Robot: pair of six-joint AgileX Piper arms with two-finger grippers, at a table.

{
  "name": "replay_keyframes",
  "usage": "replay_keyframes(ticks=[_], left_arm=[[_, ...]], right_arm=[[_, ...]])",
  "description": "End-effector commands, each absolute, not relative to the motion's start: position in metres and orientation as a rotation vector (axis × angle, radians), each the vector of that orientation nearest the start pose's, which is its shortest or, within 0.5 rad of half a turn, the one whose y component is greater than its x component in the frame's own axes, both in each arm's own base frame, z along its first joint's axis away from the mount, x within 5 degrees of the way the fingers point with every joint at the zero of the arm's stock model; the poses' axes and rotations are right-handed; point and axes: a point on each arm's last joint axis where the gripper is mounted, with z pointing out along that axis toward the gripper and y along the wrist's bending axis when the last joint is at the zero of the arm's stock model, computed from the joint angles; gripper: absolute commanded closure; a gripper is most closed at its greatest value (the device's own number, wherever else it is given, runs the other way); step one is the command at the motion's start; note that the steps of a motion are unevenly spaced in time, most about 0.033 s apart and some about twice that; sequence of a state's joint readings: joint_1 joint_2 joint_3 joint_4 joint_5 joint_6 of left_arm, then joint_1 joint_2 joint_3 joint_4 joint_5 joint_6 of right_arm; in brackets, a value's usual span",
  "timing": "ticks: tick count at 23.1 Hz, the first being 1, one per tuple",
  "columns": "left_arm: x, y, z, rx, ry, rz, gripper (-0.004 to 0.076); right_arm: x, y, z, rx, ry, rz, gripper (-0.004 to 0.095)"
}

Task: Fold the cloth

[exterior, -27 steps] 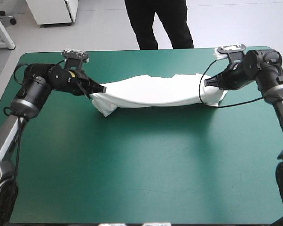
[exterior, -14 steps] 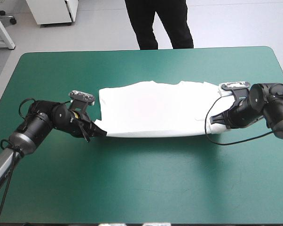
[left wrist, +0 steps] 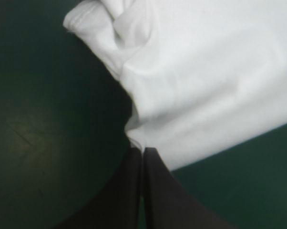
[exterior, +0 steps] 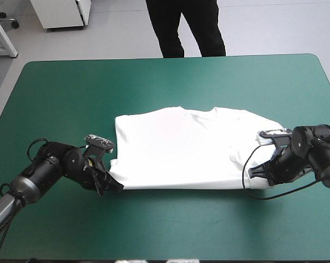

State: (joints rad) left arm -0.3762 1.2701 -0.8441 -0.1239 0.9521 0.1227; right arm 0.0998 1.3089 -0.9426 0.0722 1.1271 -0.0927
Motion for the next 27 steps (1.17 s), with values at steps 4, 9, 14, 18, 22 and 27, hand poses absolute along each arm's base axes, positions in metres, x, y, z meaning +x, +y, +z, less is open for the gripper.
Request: replay_keyframes(ticks=[4,9,14,18,22,27], left_arm=[[0.195,-0.091,0.259,0.615,2.786,-0.246,0.0733],[0.193,-0.093,0.259,0.6,2.798,-0.284,0.0717],[0.188,-0.093,0.257,0.628,2.849,-0.296,0.0439],[0.18,-0.09,0.278,0.641,2.869,-0.306,0.018],[0.178,-0.09,0.363,0.547,2.555,-0.376,0.0178],[0.178,-0.09,0.427,0.513,2.302,-0.406,0.0178]], right_arm=[[0.214,0.025,0.273,-0.249,2.929,0.083,0.0925],[0.214,0.025,0.273,-0.248,2.929,0.086,0.0864],[0.214,0.027,0.279,-0.238,2.931,0.123,0.05],[0.217,0.026,0.32,-0.17,2.807,0.112,0.0306],[0.225,0.012,0.375,0.002,2.549,-0.059,0.0305],[0.257,-0.002,0.374,0.174,2.495,-0.104,0.0306]])
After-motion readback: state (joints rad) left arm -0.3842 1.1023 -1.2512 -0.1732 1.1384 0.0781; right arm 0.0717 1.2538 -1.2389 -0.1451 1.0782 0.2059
